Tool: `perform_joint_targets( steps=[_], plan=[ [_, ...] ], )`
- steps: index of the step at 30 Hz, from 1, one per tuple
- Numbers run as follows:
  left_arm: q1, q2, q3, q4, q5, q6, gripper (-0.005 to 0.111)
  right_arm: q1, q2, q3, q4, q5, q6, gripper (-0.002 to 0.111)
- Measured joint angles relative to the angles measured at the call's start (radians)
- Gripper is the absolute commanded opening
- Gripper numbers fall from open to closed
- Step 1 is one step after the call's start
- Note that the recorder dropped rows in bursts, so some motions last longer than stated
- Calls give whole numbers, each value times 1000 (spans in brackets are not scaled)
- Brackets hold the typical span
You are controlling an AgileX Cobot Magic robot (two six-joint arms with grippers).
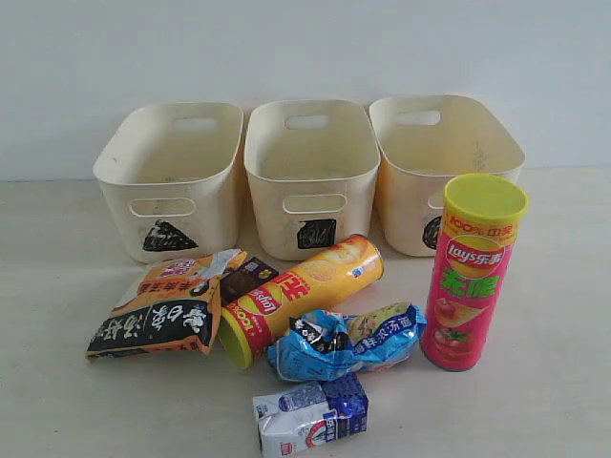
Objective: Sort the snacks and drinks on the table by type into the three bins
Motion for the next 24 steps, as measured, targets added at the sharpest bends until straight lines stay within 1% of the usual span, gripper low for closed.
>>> perform_joint_targets(
  steps=[8, 12, 14, 18, 24],
  plan=[
    [0, 0, 0, -2, -144, -59, 4, 0, 0, 0, 0, 0, 0, 1],
    [0, 0, 0, 12, -244, -28, 4, 0, 0, 0, 0, 0, 0, 1],
    [0, 9, -5, 18, -271, -26, 4, 0, 0, 0, 0, 0, 0, 1],
    [-2, 84, -67, 22, -284, -53, 4, 0, 0, 0, 0, 0, 0, 1],
    [-3, 292, -225, 50, -297, -120, 4, 0, 0, 0, 0, 0, 0, 1]
  ],
)
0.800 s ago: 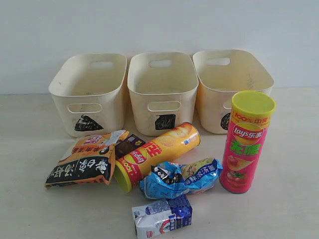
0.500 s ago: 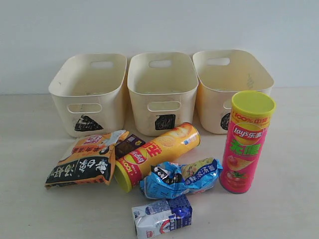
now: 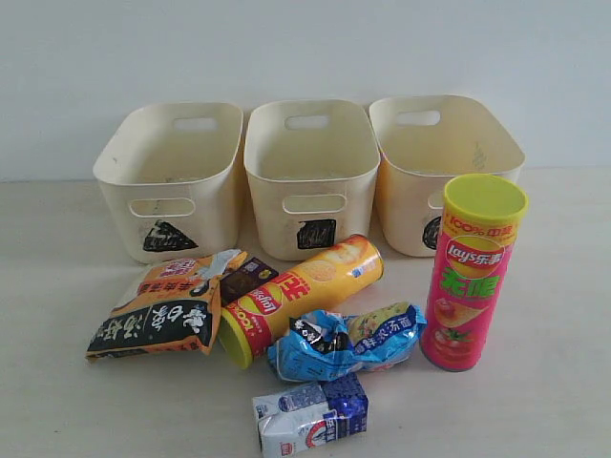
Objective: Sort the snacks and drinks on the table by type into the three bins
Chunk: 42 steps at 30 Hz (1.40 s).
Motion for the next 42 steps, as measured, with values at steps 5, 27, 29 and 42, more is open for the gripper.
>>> perform_joint_targets(
  steps=[5, 27, 29, 42],
  plan=[
    [0, 197, -146, 82, 47, -11, 4, 0, 0, 0, 0, 0, 0, 1],
    [-125, 708, -177, 377, -73, 23, 4, 0, 0, 0, 0, 0, 0, 1],
    [-128, 741, -125, 370, -130, 54, 4, 0, 0, 0, 0, 0, 0, 1],
    [-141, 1070, -9, 374, -378, 232, 4, 0, 0, 0, 0, 0, 0, 1]
  ],
)
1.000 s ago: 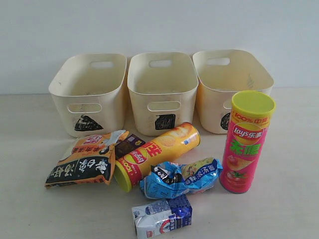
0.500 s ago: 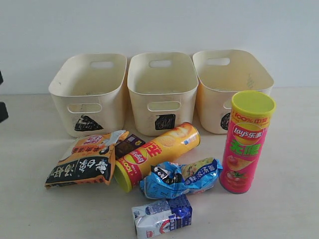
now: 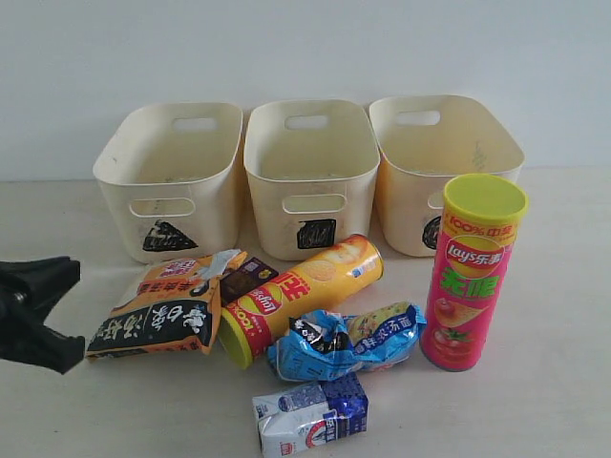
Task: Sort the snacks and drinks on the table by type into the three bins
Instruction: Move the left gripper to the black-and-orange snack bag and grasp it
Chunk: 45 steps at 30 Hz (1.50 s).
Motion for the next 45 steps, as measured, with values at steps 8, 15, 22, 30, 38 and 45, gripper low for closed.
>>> perform_joint_targets(
  steps=[8, 15, 22, 30, 38, 45],
  plan=[
    [-185, 152, 9, -144, -32, 346, 4, 0, 0, 0, 0, 0, 0, 1],
    [-363, 221, 9, -415, -85, 663, 4, 0, 0, 0, 0, 0, 0, 1],
    [-428, 287, 9, -518, -111, 818, 13, 0, 0, 0, 0, 0, 0, 1],
    [-430, 341, -5, -492, -113, 836, 96, 0, 0, 0, 0, 0, 0, 1],
    [-430, 390, -86, -528, -106, 847, 92, 0, 0, 0, 0, 0, 0, 1],
    [-430, 475, -123, -570, -145, 930, 92, 0, 0, 0, 0, 0, 0, 1]
  ],
)
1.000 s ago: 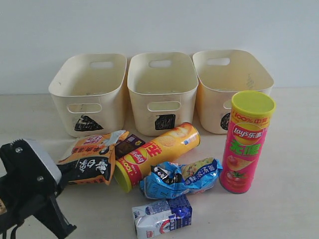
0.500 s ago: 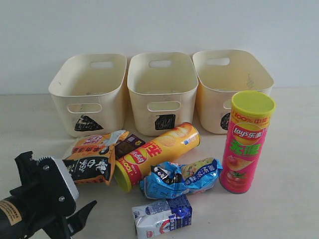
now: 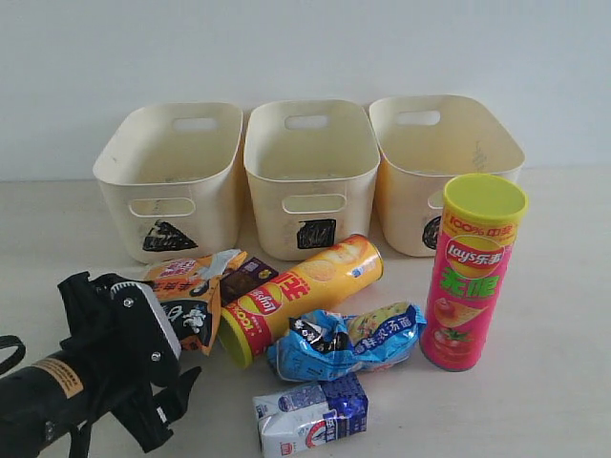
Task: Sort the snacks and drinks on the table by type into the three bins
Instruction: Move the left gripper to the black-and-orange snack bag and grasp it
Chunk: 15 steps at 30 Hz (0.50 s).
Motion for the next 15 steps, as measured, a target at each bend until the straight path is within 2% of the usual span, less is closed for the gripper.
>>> perform_joint_targets(
  steps=[9, 15],
  plan=[
    [0, 86, -35, -16, -82, 31, 89, 0, 0, 0, 0, 0, 0, 1],
    [0, 139, -95, -117, -96, 94, 84, 0, 0, 0, 0, 0, 0, 1]
  ],
)
